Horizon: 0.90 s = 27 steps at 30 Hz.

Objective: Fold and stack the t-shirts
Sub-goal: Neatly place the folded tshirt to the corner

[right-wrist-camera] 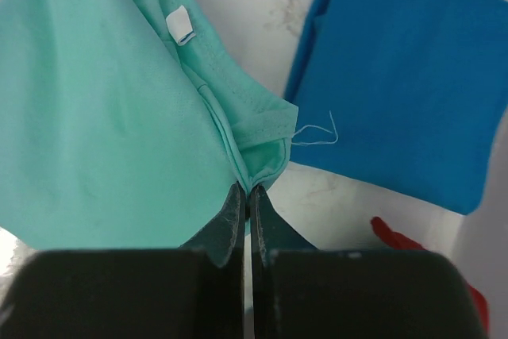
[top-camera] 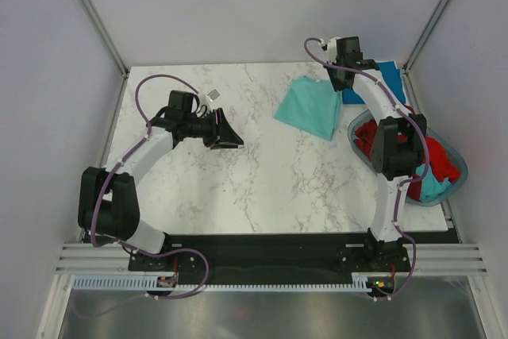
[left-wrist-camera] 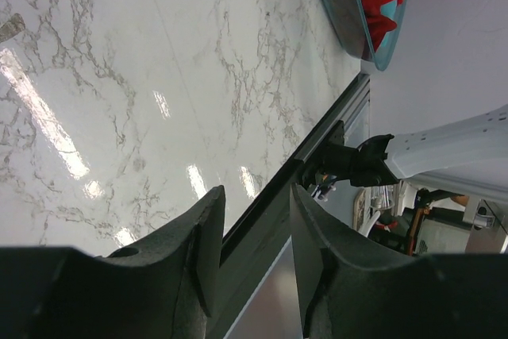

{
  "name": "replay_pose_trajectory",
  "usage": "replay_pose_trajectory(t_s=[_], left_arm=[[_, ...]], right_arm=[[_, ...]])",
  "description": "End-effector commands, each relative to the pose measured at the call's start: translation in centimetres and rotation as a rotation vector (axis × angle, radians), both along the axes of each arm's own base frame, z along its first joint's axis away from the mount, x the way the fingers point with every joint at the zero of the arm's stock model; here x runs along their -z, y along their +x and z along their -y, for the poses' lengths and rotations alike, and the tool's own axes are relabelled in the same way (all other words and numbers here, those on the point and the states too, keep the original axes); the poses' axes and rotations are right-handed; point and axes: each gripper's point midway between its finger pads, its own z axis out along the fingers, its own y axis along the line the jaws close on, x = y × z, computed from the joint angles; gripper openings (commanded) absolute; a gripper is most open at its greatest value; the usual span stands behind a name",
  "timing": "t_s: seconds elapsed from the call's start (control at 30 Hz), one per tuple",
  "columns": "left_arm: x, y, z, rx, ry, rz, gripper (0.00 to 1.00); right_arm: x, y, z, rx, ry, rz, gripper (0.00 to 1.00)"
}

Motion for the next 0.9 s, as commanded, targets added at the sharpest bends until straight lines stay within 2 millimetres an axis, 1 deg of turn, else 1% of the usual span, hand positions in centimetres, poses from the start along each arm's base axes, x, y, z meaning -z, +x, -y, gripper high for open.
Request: replay_pose_trajectory(t_s=[0.0, 0.03, 0.07, 0.13, 0.17, 0.2, 0.27, 0.37, 0.43, 0.47, 0.63, 0.67, 0.7, 0.73, 0.77, 0.87], left_arm=[[-1.3, -0.5, 0.0, 0.04, -0.023, 0.057, 0.46], [-1.4, -0.6, 0.0, 0.04, -0.023, 0.063, 0.46], [-1.4, -0.5, -0.1, 0.038, -0.022, 0.064, 0.46], [-1.5, -0.6, 0.0, 0.038, -0.025, 0.06, 0.46], [-1.5, -0.7, 0.0, 0.039, -0.026, 0.06, 0.45], [-1.4, -0.7, 0.0, 0.039, -0.026, 0.057, 0.46], [-1.5, -0.8, 0.0, 0.039, -0.028, 0.059, 0.46], [-1.8, -0.9, -0.1, 0.039, -0.03, 0.066, 0.45], [-2.0, -1.1, -0.1, 0.039, -0.031, 0.072, 0.45], [-1.9, -1.1, -0.1, 0.039, -0.031, 0.072, 0.45], [-2.1, -1.4, -0.1, 0.041, -0.032, 0.077, 0.45], [-2.2, -1.4, -0.2, 0.04, -0.032, 0.08, 0.45], [-2.2, -1.4, -0.1, 0.041, -0.033, 0.081, 0.45], [-2.2, -1.4, -0.1, 0.041, -0.035, 0.08, 0.45], [-2.3, -1.4, -0.1, 0.042, -0.036, 0.083, 0.45], [-2.6, -1.5, -0.1, 0.042, -0.038, 0.09, 0.45]], right_arm=[[-2.6, 1.2, 3.5, 0.053, -0.171, 0.072, 0.0], [-3.0, 1.4, 3.9, 0.061, -0.196, 0.085, 0.0], [-3.7, 1.7, 4.9, 0.077, -0.248, 0.107, 0.0], [-4.4, 2.2, 5.8, 0.095, -0.292, 0.129, 0.0], [-5.2, 2.6, 6.3, 0.107, -0.312, 0.156, 0.0], [-5.7, 2.7, 6.8, 0.105, -0.339, 0.164, 0.0], [-6.5, 2.9, 7.3, 0.105, -0.372, 0.19, 0.0], [-8.2, 4.0, 8.3, 0.107, -0.418, 0.254, 0.0], [-8.4, 4.6, 8.9, 0.106, -0.426, 0.264, 0.0], [-9.3, 5.0, 9.5, 0.118, -0.43, 0.287, 0.0], [-10.1, 5.7, 11.4, 0.106, -0.489, 0.309, 0.0], [-9.9, 5.7, 12.1, 0.111, -0.497, 0.309, 0.0], [-10.6, 6.0, 12.4, 0.115, -0.501, 0.336, 0.0], [-10.7, 6.2, 12.7, 0.117, -0.505, 0.343, 0.0], [-11.5, 6.5, 13.6, 0.127, -0.507, 0.364, 0.0], [-12.0, 7.4, 13.9, 0.103, -0.508, 0.397, 0.0]])
